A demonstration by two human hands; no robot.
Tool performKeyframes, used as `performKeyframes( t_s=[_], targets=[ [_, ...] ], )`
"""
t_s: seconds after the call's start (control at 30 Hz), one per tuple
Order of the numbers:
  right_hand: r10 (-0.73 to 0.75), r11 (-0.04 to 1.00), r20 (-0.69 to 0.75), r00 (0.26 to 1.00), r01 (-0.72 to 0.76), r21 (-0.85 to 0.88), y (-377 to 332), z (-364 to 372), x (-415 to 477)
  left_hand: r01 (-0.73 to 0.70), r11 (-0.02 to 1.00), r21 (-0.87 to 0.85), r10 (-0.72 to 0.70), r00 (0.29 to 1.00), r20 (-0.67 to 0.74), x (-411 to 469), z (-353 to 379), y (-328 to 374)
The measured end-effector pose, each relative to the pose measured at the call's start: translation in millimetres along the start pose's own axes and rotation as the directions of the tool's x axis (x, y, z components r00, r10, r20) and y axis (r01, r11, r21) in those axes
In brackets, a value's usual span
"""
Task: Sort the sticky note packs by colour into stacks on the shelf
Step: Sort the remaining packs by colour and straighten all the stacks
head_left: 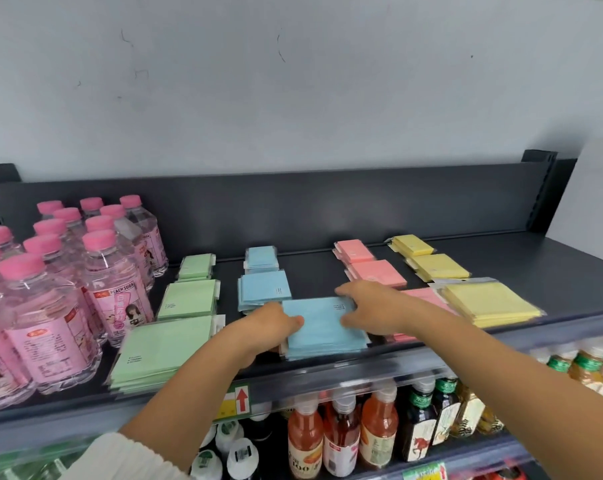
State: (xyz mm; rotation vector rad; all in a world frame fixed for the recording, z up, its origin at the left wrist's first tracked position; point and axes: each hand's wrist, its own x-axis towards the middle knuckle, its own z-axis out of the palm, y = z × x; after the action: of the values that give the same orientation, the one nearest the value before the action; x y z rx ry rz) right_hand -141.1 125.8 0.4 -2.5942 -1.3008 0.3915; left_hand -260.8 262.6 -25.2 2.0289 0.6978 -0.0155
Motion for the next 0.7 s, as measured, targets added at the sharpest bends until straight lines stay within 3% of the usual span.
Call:
performKeyframes(
  t_s=[0.17, 0.27, 0.33, 0.43, 0.53, 0.63, 0.7],
  targets=[
    [-0.036, 0.998, 0.081, 0.996, 0.039, -0.042, -5, 4, 11, 0.056, 0.977, 0.206, -0.061, 0.998, 0.021, 9, -7, 5],
    [-0.051, 0.996, 0.112, 0.992, 0.059, -0.067, -6, -2, 17, 0.069, 0.860, 0.506, -0.083, 0.997, 0.005, 10, -11, 7],
    [-0.058, 0.994, 0.130, 0.990, 0.070, -0.087, -8, -5, 21, 0.049, 0.813, 0.581, -0.071, 0.997, 0.015, 11, -11, 8],
    [-0.060, 0.994, 0.172, 0.983, 0.075, -0.083, -9, -9, 26, 0.022, 0.776, 0.630, -0.016, 1.000, -0.014, 6, -17, 10],
    [-0.038, 0.999, 0.139, 0.990, 0.036, 0.019, -10, -14, 35, 0.011, 0.795, 0.606, 0.094, 0.986, -0.141, 3, -35, 12],
    [0.011, 0.973, 0.021, 1.000, -0.015, 0.231, -13, -15, 50, 0.024, 0.819, 0.573, 0.129, 0.966, -0.224, 10, -58, 11],
    [0.060, 0.910, 0.017, 0.998, -0.061, 0.409, -17, -13, 61, 0.048, 0.877, 0.478, 0.103, 0.953, -0.285, 20, -71, 8]
  ],
)
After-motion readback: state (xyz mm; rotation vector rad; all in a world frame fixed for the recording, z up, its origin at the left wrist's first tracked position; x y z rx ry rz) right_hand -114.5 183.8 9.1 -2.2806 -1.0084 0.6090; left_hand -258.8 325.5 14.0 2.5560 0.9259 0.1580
